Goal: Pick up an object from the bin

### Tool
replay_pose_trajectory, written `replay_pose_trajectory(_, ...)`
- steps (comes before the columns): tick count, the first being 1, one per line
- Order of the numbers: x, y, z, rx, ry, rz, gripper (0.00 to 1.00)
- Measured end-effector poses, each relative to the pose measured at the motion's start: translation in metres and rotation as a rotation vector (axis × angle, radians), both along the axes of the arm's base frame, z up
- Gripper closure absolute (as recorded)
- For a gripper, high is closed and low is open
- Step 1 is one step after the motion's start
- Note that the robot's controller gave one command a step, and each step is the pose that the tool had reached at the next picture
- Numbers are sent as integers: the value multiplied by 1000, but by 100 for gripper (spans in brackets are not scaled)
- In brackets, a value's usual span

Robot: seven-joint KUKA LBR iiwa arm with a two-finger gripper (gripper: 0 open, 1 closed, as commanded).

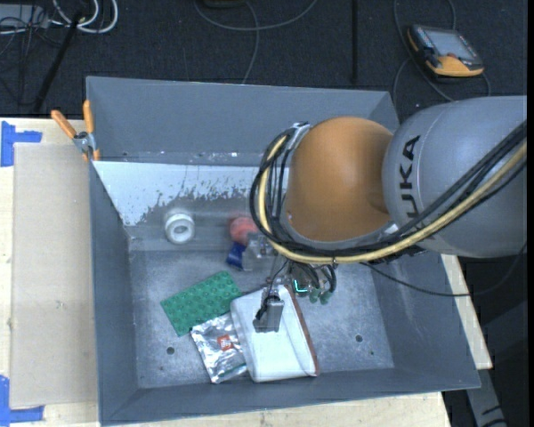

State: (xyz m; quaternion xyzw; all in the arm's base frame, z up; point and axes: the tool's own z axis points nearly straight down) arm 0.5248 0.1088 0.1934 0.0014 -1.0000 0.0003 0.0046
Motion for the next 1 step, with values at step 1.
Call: replay_pose_trajectory(1,49,26,-127,3,-5,275,0)
